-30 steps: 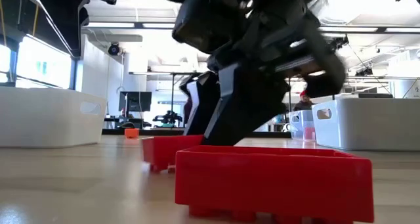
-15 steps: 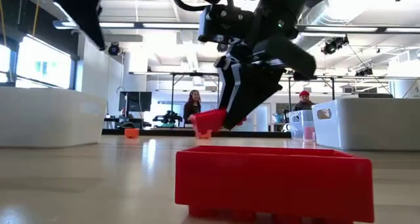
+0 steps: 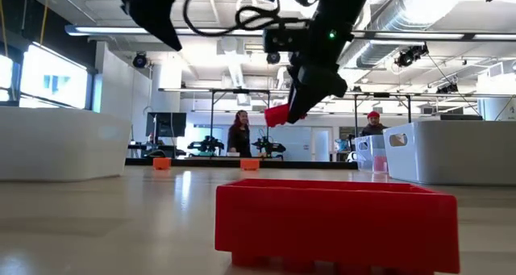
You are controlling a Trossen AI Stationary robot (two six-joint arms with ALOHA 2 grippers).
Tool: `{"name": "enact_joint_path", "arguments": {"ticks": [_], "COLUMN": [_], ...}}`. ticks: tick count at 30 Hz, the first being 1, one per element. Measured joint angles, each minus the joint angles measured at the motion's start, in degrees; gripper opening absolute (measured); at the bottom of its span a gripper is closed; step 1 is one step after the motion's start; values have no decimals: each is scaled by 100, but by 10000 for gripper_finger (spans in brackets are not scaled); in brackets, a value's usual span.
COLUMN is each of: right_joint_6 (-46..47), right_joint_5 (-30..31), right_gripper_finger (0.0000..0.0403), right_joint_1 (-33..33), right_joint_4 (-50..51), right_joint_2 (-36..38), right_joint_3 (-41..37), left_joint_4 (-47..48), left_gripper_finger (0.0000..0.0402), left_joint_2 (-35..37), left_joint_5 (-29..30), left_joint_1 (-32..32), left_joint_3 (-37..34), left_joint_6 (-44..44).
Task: Sort & place blocks by color
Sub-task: Put the red game piece into the transparent bin
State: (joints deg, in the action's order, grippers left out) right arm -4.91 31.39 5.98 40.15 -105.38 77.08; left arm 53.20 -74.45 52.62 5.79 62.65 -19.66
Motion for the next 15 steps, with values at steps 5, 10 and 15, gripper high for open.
{"name": "enact_joint_path", "arguments": {"ticks": [5,10,15], "right_joint_6": [143,343,402], "right_joint_5": [373,686,957], "right_gripper_finger": [115,115,115], "right_joint_1": [-396,-769,-1120], "right_joint_4": [404,1018,1660], "right_joint_2": [194,336,452], "right_joint_3": [2,4,4], "left_joint_4": [-410,-980,-1693], "left_gripper_finger": [188,188,188], "left_joint_2": [1,2,0], "left_joint_5": [72,65,-4], "left_joint_1": [-485,-964,-1415], "left_joint_3": [0,0,0], "left_joint_6": [655,1288,2086]}}
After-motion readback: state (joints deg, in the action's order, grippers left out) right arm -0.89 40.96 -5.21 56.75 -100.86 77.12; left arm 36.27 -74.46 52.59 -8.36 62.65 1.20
